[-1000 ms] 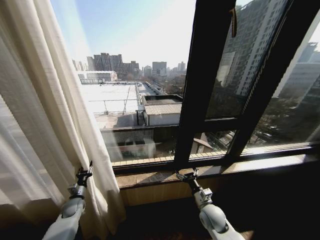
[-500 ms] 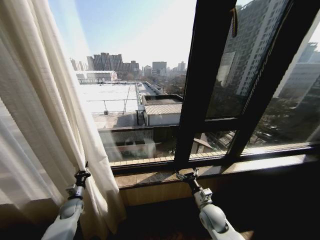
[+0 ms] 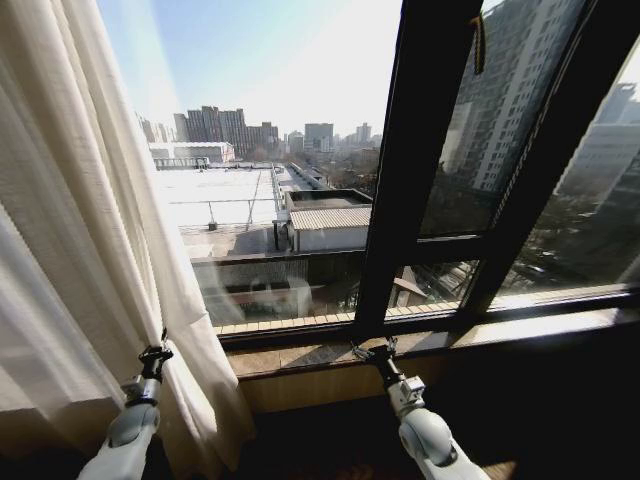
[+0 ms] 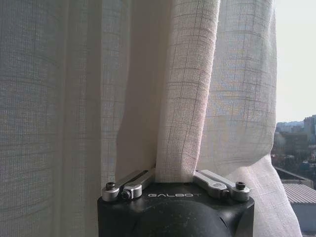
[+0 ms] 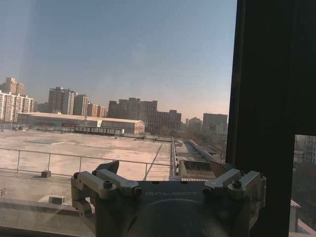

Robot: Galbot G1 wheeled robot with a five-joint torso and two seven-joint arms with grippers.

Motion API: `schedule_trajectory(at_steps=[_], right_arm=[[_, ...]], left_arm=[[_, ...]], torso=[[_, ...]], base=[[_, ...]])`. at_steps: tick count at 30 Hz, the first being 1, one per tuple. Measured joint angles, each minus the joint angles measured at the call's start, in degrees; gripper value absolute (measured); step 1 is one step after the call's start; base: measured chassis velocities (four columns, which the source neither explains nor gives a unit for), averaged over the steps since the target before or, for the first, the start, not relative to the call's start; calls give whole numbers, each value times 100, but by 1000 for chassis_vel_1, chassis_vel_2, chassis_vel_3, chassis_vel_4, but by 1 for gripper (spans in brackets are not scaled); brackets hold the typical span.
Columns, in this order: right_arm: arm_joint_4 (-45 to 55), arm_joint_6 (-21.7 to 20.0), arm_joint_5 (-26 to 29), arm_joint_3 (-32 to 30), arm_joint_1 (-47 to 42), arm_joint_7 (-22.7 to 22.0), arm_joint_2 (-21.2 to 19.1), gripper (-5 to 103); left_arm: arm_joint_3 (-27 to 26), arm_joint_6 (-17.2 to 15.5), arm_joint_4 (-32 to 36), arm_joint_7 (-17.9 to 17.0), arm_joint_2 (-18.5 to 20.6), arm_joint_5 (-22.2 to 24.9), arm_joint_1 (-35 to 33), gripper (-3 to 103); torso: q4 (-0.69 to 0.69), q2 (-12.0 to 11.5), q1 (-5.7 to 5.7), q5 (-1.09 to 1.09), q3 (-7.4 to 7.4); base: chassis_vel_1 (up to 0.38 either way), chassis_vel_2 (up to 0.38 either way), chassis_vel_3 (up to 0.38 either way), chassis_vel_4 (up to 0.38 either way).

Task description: Open the curtains by pulling them apart, changing their state from closed to fully open.

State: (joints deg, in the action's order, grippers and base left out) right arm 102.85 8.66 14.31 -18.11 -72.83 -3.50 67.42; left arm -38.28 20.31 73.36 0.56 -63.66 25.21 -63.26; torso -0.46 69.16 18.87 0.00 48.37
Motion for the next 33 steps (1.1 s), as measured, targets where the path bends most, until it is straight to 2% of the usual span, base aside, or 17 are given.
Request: schedule_trajectory(at_steps=[18,22,26,29,33], right_arm=[[0,0,0,-1,0,0,-1,100],[0,0,0,0,0,0,-1,100],[0,0,0,1,0,0,1,100],[0,0,0,1,0,0,1,100],[0,0,0,-1,0,0,0,100]], left_arm=[[-125,69,26,1,6,7,-195,1],[-160,76,19,1,49,8,-201,1],[-190,80,6,0,78,25,-202,1],[-279,77,-3,-15,125,87,-212,1],[-717,-41,-120,-89,302,222,-177,1]], torso=[[-1,0,0,-3,0],[-1,0,0,1,0],[0,1,0,-4,0],[0,1,0,-5,0],[0,-1,1,-2,2]], base=[[32,28,-27,-27],[115,98,-110,-101],[102,102,-132,-86],[54,33,-25,-15],[0,0,0,0]])
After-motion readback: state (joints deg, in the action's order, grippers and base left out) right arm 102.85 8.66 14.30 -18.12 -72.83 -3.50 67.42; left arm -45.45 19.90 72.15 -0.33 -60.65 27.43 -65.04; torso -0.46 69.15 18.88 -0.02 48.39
